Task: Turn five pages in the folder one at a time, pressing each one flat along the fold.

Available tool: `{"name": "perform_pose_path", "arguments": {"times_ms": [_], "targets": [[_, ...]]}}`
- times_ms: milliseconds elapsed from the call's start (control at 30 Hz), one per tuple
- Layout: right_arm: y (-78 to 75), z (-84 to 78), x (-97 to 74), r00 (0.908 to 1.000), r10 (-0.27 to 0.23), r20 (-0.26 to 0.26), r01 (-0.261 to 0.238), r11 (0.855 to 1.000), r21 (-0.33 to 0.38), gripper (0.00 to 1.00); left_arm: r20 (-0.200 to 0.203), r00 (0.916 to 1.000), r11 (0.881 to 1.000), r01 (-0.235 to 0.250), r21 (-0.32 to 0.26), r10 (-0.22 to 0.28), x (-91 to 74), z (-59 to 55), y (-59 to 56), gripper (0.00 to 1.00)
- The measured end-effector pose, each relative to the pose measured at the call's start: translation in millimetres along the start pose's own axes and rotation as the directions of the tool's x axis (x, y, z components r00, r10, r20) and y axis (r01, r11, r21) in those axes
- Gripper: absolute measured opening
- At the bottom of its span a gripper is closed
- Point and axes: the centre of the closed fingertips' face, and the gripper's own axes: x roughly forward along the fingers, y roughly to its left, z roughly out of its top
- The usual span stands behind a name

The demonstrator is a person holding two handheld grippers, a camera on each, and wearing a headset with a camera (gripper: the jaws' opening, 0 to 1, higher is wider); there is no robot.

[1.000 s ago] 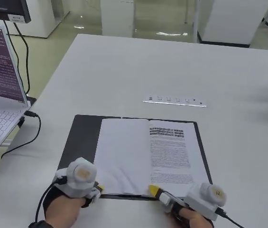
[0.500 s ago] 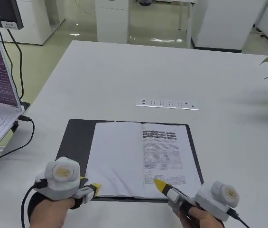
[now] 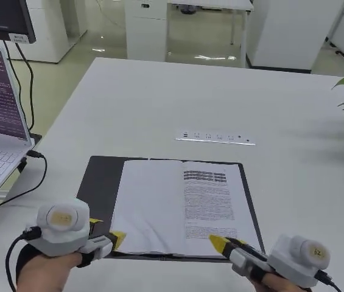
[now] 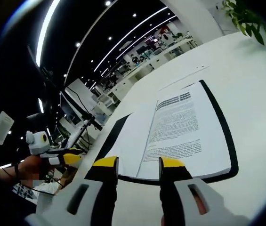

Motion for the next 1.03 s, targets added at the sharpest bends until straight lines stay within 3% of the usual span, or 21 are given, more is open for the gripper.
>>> {"name": "perform_pose_path", "arguments": {"times_ms": [200, 400, 567, 667, 833, 1033], "targets": [[4.6, 6.7, -12.1, 1.0000, 0.001, 0.000, -0.001, 0.995, -0.096, 0.38, 0.021, 0.9998, 1.000, -0.003, 0.013, 0.003, -14.6, 6.6, 0.9, 0.40], [12.9, 14.7, -27.0, 0.9991, 0.007, 0.041, 0.000, 0.986, -0.168, 0.44, 0.033, 0.9993, 0.999, -0.016, 0.030, 0.015, -27.2, 6.4, 0.0, 0.45], [13.3, 9.4, -38.8, 0.9989, -0.014, 0.044, 0.022, 0.980, -0.196, 0.49, 0.052, 0.9983, 0.999, -0.028, 0.036, 0.026, -38.6, 5.9, -4.0, 0.49], [10.0, 2.1, -46.1, 0.9991, -0.033, 0.028, 0.038, 0.975, -0.221, 0.50, 0.079, 0.9965, 1.000, -0.028, 0.011, 0.027, -47.6, 5.4, -7.1, 0.52], [10.1, -11.7, -55.9, 0.9988, -0.041, -0.026, 0.033, 0.963, -0.268, 0.55, 0.090, 0.9951, 0.999, -0.042, -0.005, 0.042, -55.5, -3.4, -6.0, 0.56], [12.5, -16.9, -63.0, 0.9981, -0.049, -0.037, 0.037, 0.958, -0.285, 0.58, 0.115, 0.9923, 0.999, -0.045, -0.022, 0.047, -63.8, -6.9, -9.3, 0.62]]}}
